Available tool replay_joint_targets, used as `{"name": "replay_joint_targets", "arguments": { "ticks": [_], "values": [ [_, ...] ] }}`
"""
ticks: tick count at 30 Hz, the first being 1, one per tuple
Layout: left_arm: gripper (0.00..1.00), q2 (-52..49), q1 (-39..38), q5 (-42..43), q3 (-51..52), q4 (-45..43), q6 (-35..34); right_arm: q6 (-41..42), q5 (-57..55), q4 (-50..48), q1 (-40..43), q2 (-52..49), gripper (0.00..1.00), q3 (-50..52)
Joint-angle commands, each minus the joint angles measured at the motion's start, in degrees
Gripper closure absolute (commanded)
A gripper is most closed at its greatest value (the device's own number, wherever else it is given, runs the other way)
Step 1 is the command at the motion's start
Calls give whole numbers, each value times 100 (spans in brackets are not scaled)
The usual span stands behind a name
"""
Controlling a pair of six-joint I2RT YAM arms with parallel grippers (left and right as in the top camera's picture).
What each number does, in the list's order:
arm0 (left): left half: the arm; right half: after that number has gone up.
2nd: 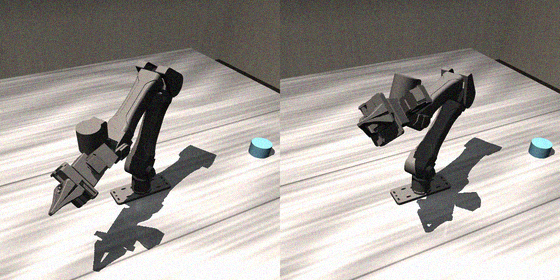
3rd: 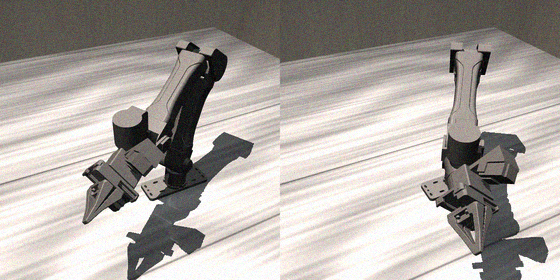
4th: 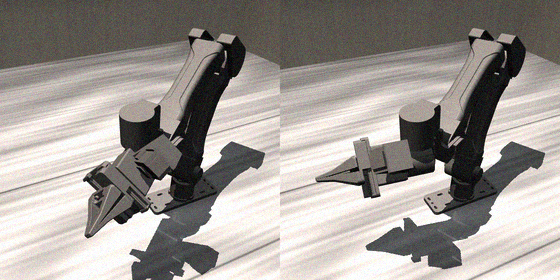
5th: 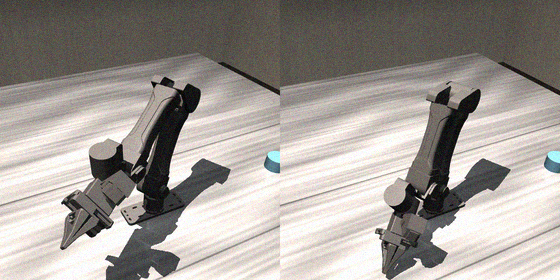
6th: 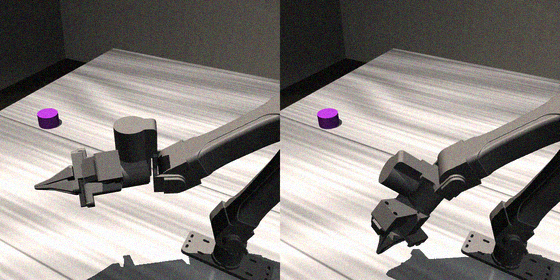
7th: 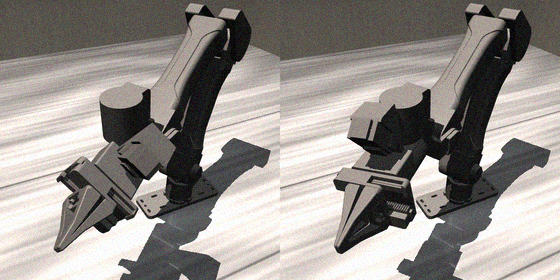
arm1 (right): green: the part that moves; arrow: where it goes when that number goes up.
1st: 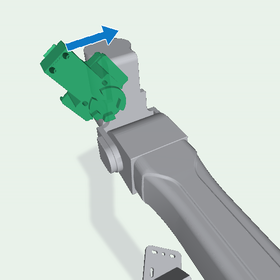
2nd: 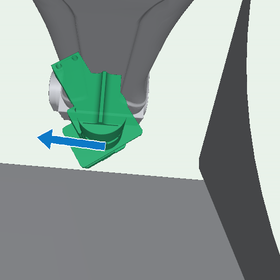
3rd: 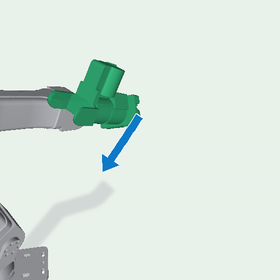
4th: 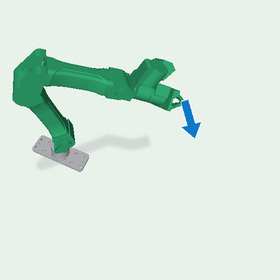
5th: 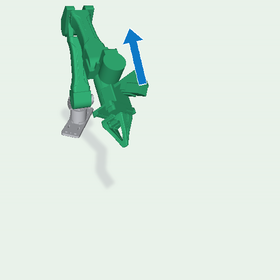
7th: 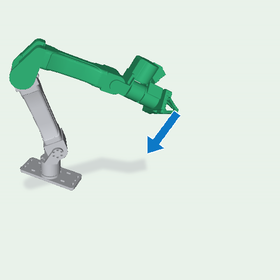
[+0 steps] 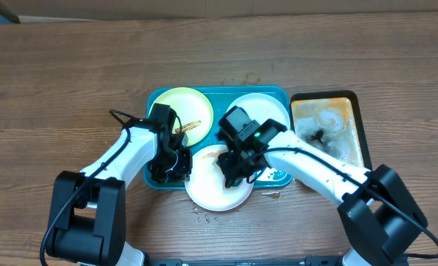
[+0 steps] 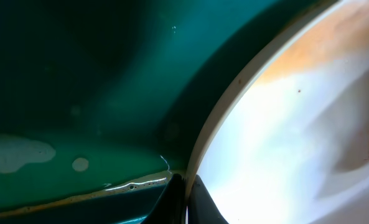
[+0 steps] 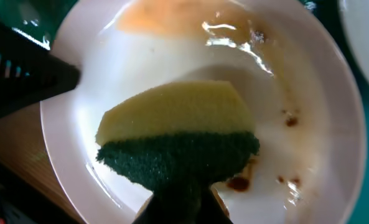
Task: Clean dirty plates on tray and stack at the side
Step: 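Scrub the white plate with the sponge while the left gripper holds it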
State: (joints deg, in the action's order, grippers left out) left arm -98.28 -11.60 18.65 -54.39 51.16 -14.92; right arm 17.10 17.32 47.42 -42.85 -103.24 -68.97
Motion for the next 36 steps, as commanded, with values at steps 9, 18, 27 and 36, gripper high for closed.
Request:
{"name": "replay_joint_targets", "arguments": {
  "ticks": [9,18,27,36],
  "values": [
    [96,-72,31,-210,83,-22,-101,267,-743,-136,-240,-33,95,275],
    [96,-72,31,-210,83,-22,-101,319,-852,-374,-234,-310,95,463],
    [96,-72,31,-210,83,-22,-101,798,-1534,-1226,201,-330,95,461],
    [96,-72,31,-210,83,-26,-101,745,-597,-1967,166,-330,90,461]
  ]
}}
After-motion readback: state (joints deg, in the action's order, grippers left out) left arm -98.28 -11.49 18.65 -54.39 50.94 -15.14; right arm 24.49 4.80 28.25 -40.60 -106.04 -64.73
